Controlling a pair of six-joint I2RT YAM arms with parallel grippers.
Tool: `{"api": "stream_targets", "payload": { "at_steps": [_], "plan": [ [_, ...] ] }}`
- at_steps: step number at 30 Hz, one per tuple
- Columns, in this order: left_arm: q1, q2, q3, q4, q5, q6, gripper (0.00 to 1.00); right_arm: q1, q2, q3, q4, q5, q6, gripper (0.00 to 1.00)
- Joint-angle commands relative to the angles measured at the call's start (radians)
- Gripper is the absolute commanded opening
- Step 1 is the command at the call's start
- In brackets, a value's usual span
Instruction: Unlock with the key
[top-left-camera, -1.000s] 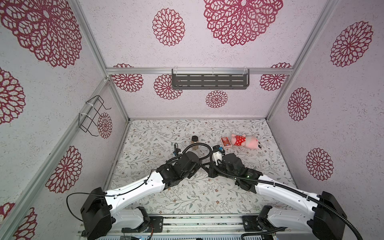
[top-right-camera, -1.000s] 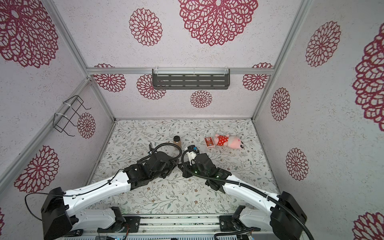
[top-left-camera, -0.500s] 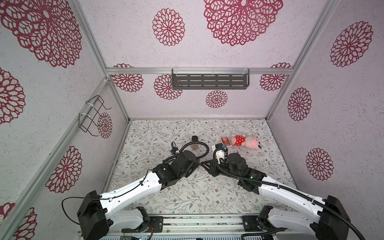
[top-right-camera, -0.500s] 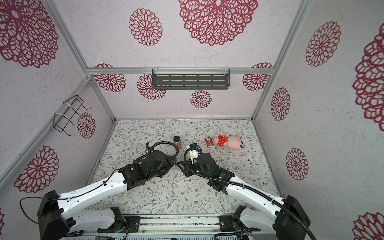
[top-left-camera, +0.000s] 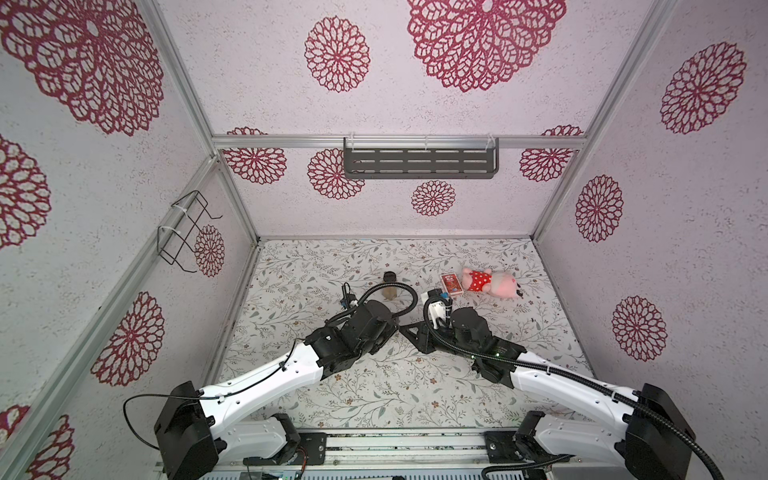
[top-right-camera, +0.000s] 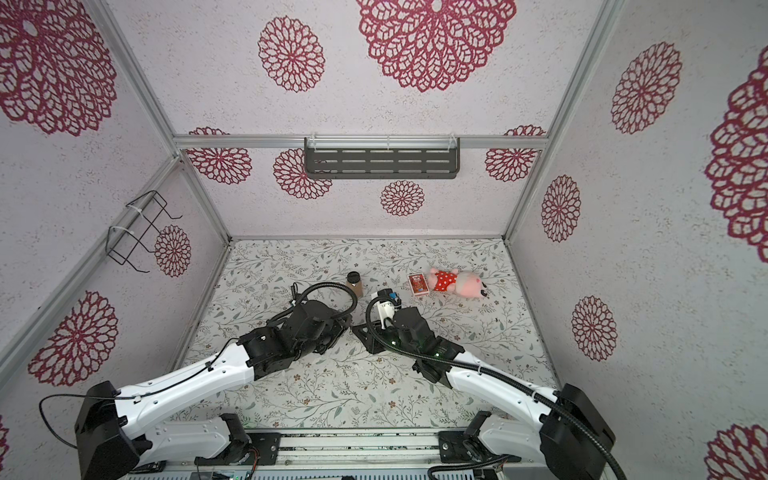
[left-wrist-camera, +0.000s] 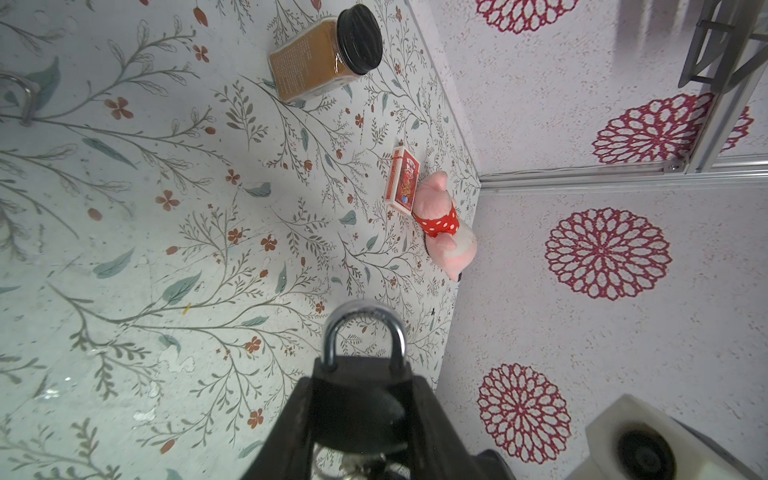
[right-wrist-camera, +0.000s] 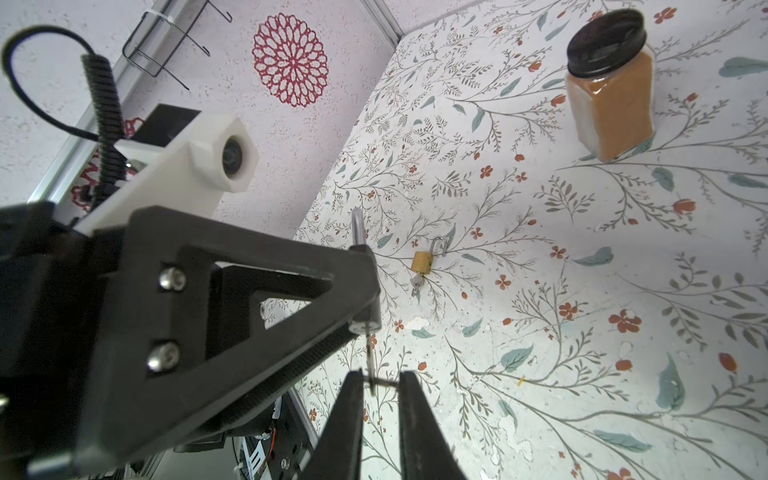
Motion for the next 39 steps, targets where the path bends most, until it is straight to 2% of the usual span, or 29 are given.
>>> {"api": "stream_targets", "payload": {
  "at_steps": [1, 8, 15, 20, 25, 27, 31, 35, 39],
  "plan": [
    [0.010, -0.014, 0.033, 0.018, -0.015, 0.012, 0.00, -0.004, 0.005, 0.005, 0.049, -0.017, 0.010, 0.15],
    [0.005, -0.008, 0.044, 0.038, 0.026, 0.009, 0.00, -0.004, 0.011, 0.019, 0.033, 0.001, -0.019, 0.07],
    [-0.067, 0.037, 0.099, 0.052, 0.077, 0.016, 0.00, -0.004, 0.020, 0.072, 0.029, 0.049, -0.050, 0.03],
    [-0.071, 0.046, 0.109, -0.010, 0.048, 0.031, 0.00, 0.003, -0.007, 0.093, -0.001, 0.103, -0.092, 0.01],
    [-0.062, 0.036, 0.115, -0.047, 0.004, 0.051, 0.00, 0.003, -0.012, 0.093, -0.026, 0.082, -0.102, 0.01],
    [-0.052, 0.024, 0.110, -0.054, -0.018, 0.060, 0.00, 0.002, -0.023, 0.090, -0.042, 0.078, -0.098, 0.05],
    [-0.035, 0.001, 0.106, -0.069, -0.077, 0.074, 0.00, 0.002, -0.051, 0.077, -0.058, 0.068, -0.062, 0.24],
    [-0.028, -0.003, 0.100, -0.061, -0.085, 0.066, 0.00, 0.002, -0.063, 0.064, -0.041, 0.058, -0.018, 0.28],
    [-0.027, 0.010, 0.104, -0.031, -0.060, 0.061, 0.00, 0.003, -0.058, 0.050, 0.005, 0.052, 0.005, 0.28]
  ]
}}
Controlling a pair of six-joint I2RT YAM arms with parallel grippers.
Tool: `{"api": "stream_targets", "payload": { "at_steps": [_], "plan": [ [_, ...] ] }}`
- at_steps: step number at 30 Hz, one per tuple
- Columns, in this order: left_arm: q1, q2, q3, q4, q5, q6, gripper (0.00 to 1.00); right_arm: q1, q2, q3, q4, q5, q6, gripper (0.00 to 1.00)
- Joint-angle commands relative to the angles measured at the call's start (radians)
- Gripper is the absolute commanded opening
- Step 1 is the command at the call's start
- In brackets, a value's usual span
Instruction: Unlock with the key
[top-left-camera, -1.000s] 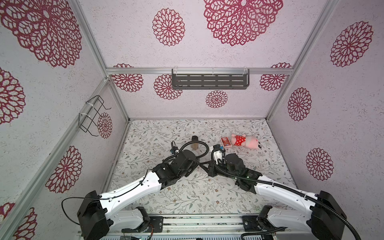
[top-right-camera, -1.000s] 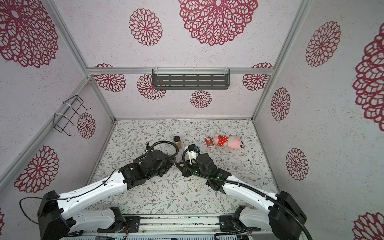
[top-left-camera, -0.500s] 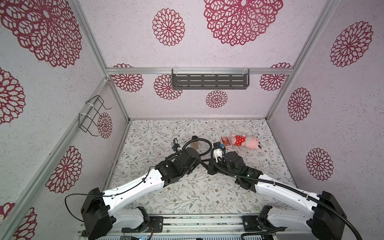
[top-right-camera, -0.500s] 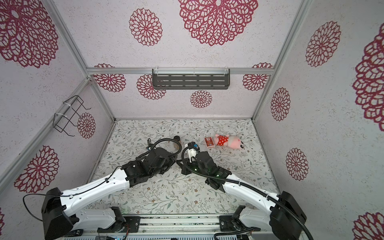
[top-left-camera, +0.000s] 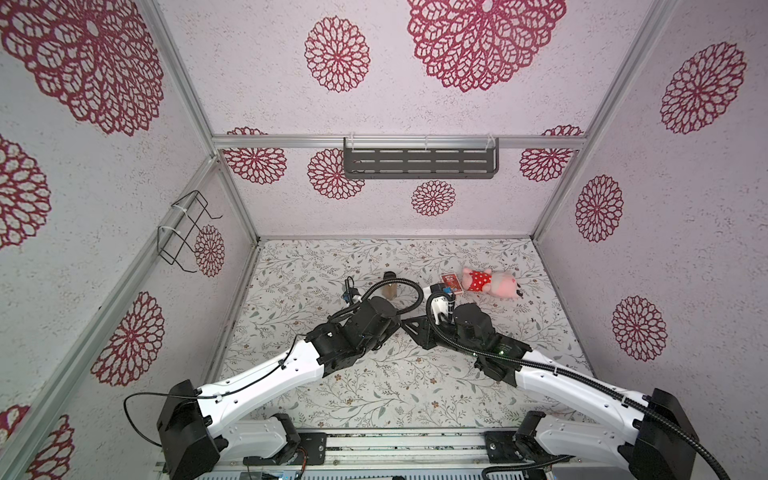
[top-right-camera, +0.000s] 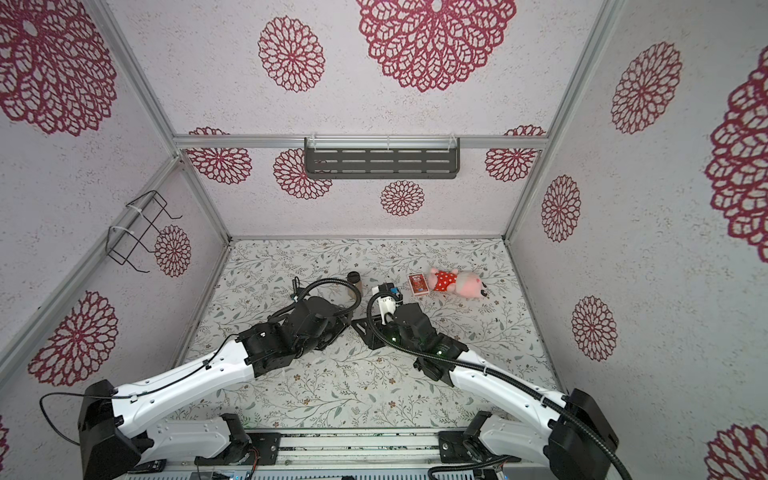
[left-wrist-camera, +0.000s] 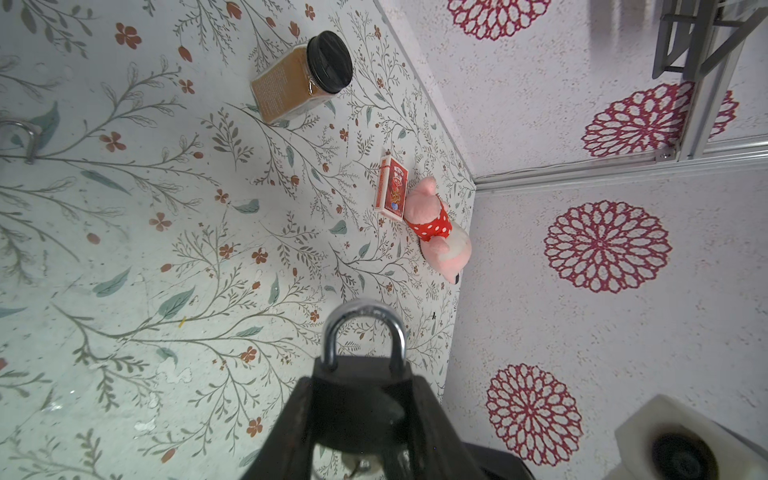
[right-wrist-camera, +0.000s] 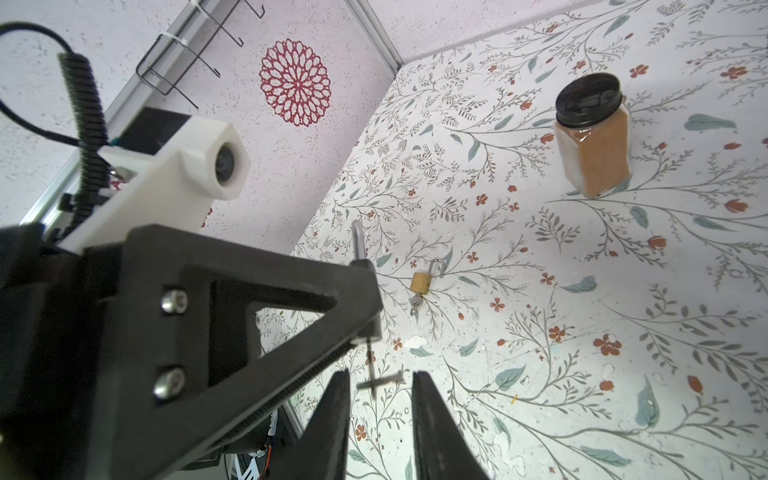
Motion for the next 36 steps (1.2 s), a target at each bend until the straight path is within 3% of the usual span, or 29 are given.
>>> {"api": "stream_targets", "payload": {
  "at_steps": [1, 6, 16, 23, 36],
  "plan": [
    [0.004, -0.003, 0.023, 0.033, -0.005, 0.006, 0.00, -0.002, -0.019, -0.004, 0.068, -0.002, 0.039, 0.28],
    [0.004, -0.007, 0.020, 0.039, -0.007, -0.005, 0.00, -0.001, 0.020, 0.005, 0.083, -0.018, 0.052, 0.20],
    [0.004, -0.012, 0.014, 0.060, -0.010, -0.008, 0.00, -0.003, 0.045, -0.028, 0.131, -0.027, 0.068, 0.12],
    [0.004, -0.030, 0.005, 0.103, -0.001, -0.014, 0.00, -0.003, 0.035, -0.031, 0.134, -0.025, 0.088, 0.00],
    [-0.003, -0.078, -0.075, 0.356, 0.092, -0.005, 0.00, 0.002, 0.000, -0.072, 0.341, -0.078, 0.330, 0.00]
  ]
}}
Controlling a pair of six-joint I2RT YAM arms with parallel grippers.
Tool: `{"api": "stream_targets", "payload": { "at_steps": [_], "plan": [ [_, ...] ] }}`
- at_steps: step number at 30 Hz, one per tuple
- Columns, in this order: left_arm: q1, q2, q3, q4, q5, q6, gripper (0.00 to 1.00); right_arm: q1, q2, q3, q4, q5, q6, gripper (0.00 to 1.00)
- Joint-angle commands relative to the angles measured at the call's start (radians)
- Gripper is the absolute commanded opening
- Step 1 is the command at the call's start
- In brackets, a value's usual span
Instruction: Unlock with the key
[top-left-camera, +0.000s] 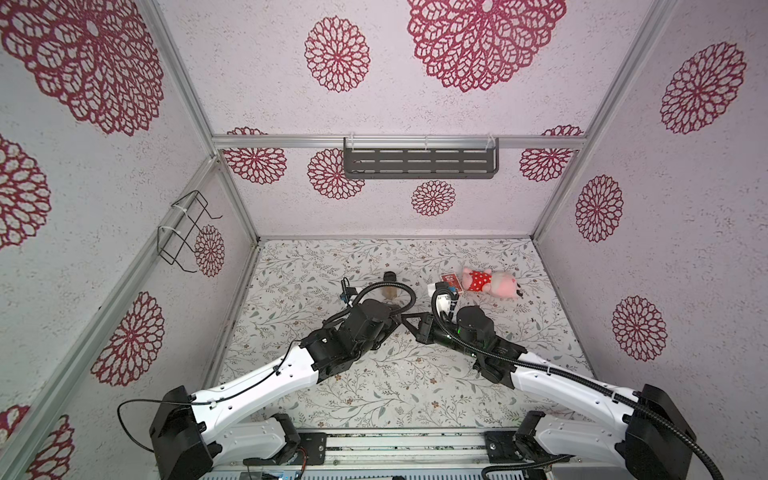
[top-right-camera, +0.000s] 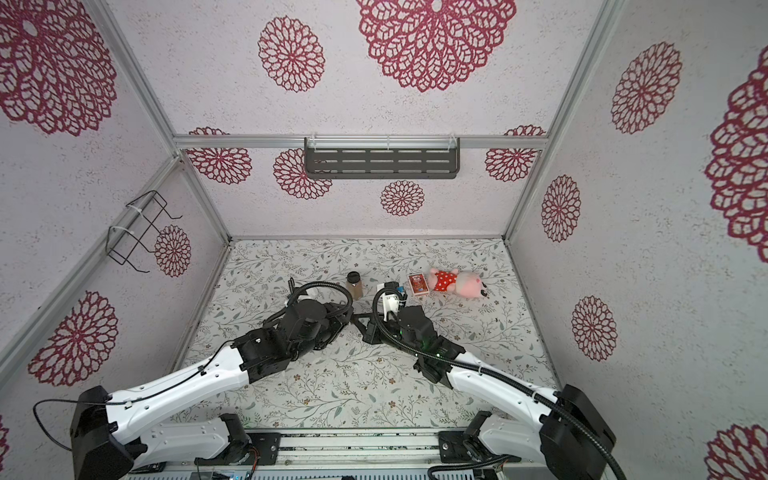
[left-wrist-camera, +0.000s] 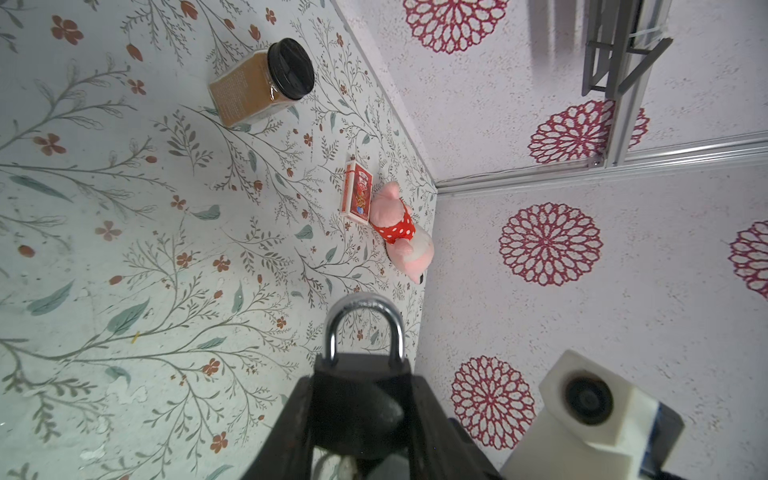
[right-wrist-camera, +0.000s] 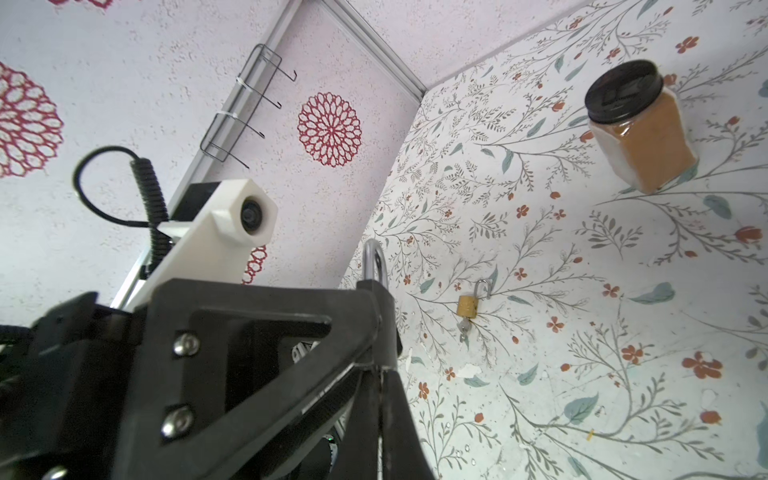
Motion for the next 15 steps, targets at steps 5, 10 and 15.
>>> {"api": "stream_targets", "payload": {
  "at_steps": [5, 10, 15],
  "plan": [
    [-0.011, -0.019, -0.021, 0.242, 0.095, -0.034, 0.00, 0.009, -0.024, -0.003, 0.169, -0.046, 0.187, 0.00],
    [-0.011, -0.025, -0.039, 0.285, 0.098, -0.049, 0.00, 0.014, -0.049, -0.007, 0.160, 0.001, 0.230, 0.00],
    [-0.014, -0.030, -0.040, 0.309, 0.101, -0.057, 0.00, 0.035, -0.059, -0.007, 0.142, 0.044, 0.236, 0.00]
  ]
}}
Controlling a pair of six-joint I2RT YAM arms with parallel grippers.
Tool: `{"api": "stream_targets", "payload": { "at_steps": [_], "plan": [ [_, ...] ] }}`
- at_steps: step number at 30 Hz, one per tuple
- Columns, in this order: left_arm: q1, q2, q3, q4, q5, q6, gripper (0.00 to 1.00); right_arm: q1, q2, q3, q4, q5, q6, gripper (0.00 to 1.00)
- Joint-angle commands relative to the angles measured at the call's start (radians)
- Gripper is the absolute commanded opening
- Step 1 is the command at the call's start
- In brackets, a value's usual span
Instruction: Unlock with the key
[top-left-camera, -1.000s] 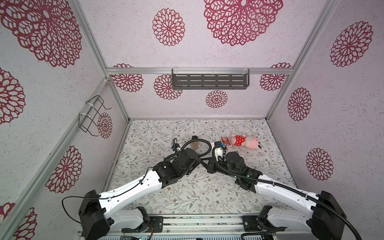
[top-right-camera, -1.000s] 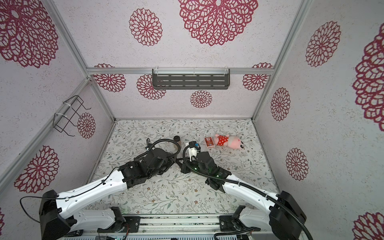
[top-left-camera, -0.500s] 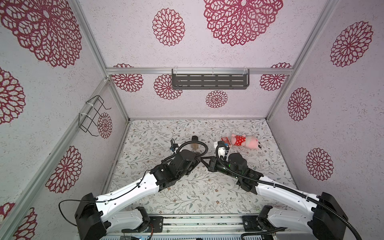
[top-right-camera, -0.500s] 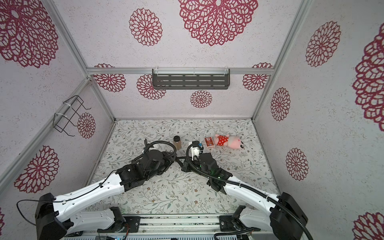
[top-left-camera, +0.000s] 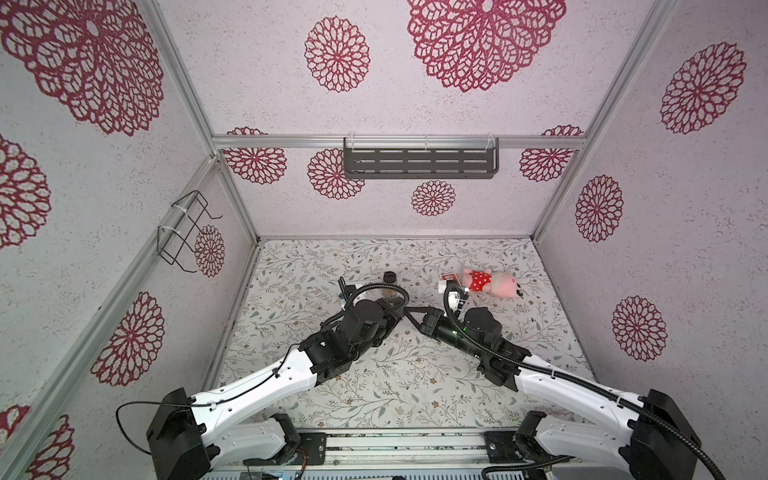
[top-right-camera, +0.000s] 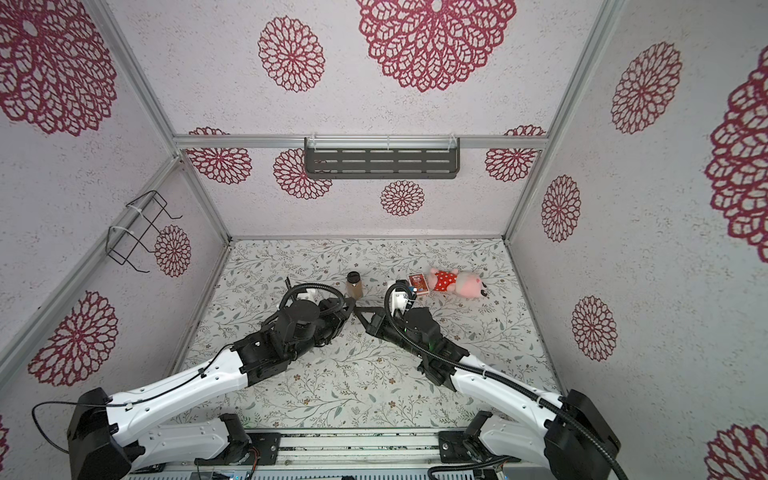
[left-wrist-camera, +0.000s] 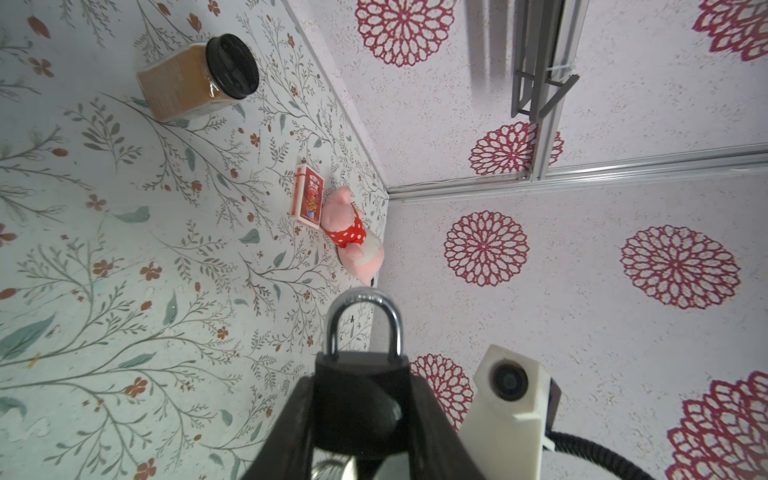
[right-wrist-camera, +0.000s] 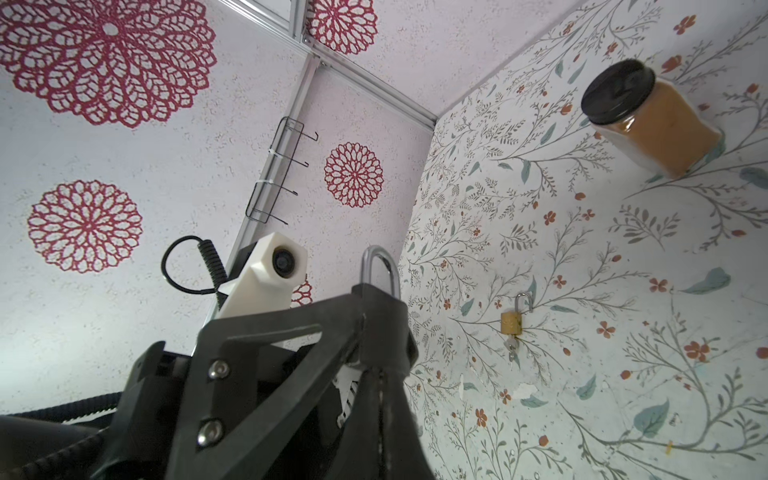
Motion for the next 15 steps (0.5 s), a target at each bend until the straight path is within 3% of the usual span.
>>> {"api": "stream_targets", "payload": {
  "at_steps": [1, 7, 14, 15],
  "plan": [
    [-0.021, -0.016, 0.009, 0.127, 0.084, -0.023, 0.00, 0.041, -0.018, 0.012, 0.074, -0.019, 0.039, 0.00],
    [-0.034, -0.020, -0.011, 0.186, 0.066, -0.038, 0.00, 0.069, -0.012, 0.036, 0.034, 0.014, 0.028, 0.00],
    [-0.021, -0.045, 0.034, -0.050, -0.015, 0.050, 0.00, 0.066, -0.021, 0.063, -0.038, 0.011, -0.075, 0.00],
    [-0.017, -0.048, 0.038, -0.097, -0.026, 0.057, 0.00, 0.066, -0.024, 0.068, -0.056, 0.013, -0.091, 0.04]
  ]
}}
